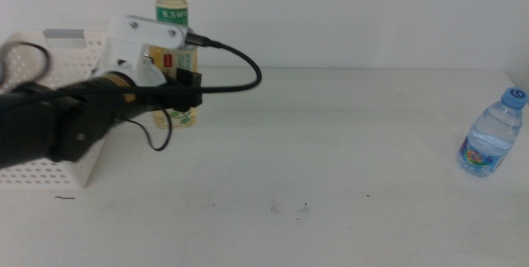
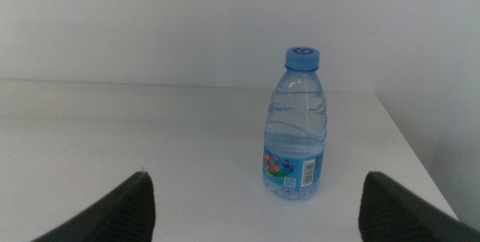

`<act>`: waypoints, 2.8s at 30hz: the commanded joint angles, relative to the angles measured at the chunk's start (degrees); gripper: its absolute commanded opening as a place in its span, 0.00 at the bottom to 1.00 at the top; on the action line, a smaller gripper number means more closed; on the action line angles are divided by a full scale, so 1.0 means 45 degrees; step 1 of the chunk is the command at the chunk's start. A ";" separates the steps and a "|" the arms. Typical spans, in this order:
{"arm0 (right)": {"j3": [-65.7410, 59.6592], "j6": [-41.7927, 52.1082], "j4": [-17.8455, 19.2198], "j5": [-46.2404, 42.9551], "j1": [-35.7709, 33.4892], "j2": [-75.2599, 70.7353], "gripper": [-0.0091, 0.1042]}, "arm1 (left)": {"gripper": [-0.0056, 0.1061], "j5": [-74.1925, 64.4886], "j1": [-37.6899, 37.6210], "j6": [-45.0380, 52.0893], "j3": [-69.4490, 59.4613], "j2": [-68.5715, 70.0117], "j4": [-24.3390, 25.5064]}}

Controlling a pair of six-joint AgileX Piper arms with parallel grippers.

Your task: Use arms to grab the bottles and put them into the dustbin to the left of the table.

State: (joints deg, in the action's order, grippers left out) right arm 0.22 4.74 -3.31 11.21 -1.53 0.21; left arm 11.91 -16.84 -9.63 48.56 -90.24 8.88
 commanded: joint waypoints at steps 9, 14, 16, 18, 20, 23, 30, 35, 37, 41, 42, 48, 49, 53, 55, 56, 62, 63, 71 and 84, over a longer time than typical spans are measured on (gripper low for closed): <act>-0.0049 0.0050 0.0051 -0.0128 0.0091 -0.0047 0.82 | 0.21 -0.4247 -0.0739 -0.0539 0.0153 0.4388 -0.0299; -0.0049 0.0050 0.0051 -0.0128 0.0091 -0.0047 0.82 | 0.21 -0.5940 -0.0844 -0.0511 0.0199 0.5496 -0.1029; -0.0049 0.0050 0.0051 -0.0128 0.0091 -0.0047 0.82 | 0.21 -0.6848 -0.0844 -0.0482 0.0475 0.5726 -0.1343; -0.0049 0.0050 0.0051 -0.0128 0.0091 -0.0047 0.82 | 0.21 -0.7868 -0.0844 -0.0130 0.0921 0.5841 -0.1621; -0.0049 0.0050 0.0051 -0.0128 0.0091 -0.0047 0.82 | 0.21 -0.9017 -0.0844 0.0862 0.1540 0.5861 -0.2159; -0.0049 0.0050 0.0051 -0.0128 0.0091 -0.0047 0.82 | 0.21 -1.0146 -0.0844 0.2003 0.2474 0.5861 -0.3112; -0.0049 0.0050 0.0051 -0.0128 0.0091 -0.0047 0.82 | 0.21 -1.1823 -0.0844 0.3265 0.4036 0.5861 -0.3385; -0.0049 0.0050 0.0051 -0.0128 0.0091 -0.0047 0.82 | 0.21 -1.3000 -0.0425 0.3927 0.5321 0.5656 -0.3308; -0.0049 0.0050 0.0051 -0.0128 0.0091 -0.0047 0.82 | 0.21 -1.3550 -0.0106 0.4240 0.5874 0.5426 -0.3308; -0.0049 0.0050 0.0051 -0.0128 0.0091 -0.0047 0.82 | 0.21 -1.4725 0.0670 0.4766 0.6947 0.4657 -0.3308; -0.0049 0.0050 0.0051 -0.0128 0.0091 -0.0047 0.82 | 0.21 -1.5011 0.0897 0.4830 0.7223 0.4448 -0.3308; -0.0049 0.0050 0.0051 -0.0128 0.0091 -0.0047 0.82 | 0.21 -1.5439 0.2198 0.5040 0.8261 0.3451 -0.3336; -0.0049 0.0050 0.0051 -0.0128 0.0091 -0.0047 0.82 | 0.21 -1.5610 0.2399 0.5199 0.8420 0.3298 -0.3484; -0.0049 0.0050 0.0051 -0.0128 0.0091 -0.0047 0.82 | 0.21 -1.6146 0.3389 0.5946 0.9245 0.2346 -0.4339; -0.0049 0.0050 0.0051 -0.0128 0.0091 -0.0047 0.82 | 0.21 -1.6451 0.3921 0.6144 0.9645 0.1879 -0.4515; -0.0049 0.0050 0.0051 -0.0128 0.0091 -0.0047 0.82 | 0.21 -1.6575 0.4185 0.6210 0.9874 0.1616 -0.4571; -0.0049 0.0050 0.0051 -0.0128 0.0091 -0.0047 0.82 | 0.21 -1.7402 0.5486 0.7189 1.1452 -0.0023 -0.5144; -0.0049 0.0050 0.0051 -0.0128 0.0091 -0.0047 0.82 | 0.21 -1.7543 0.5676 0.7285 1.1756 -0.0336 -0.5144; -0.0049 0.0050 0.0051 -0.0128 0.0091 -0.0047 0.82 | 0.21 -1.8193 0.6688 0.7514 1.3087 -0.2483 -0.5106; -0.0049 0.0050 0.0051 -0.0128 0.0091 -0.0047 0.82 | 0.21 -1.8193 0.7460 0.7800 1.3087 -0.4395 -0.5698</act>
State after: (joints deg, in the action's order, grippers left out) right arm 0.22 4.74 -3.31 11.21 -1.53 0.21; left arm -71.77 16.63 25.24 106.16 -110.37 -14.23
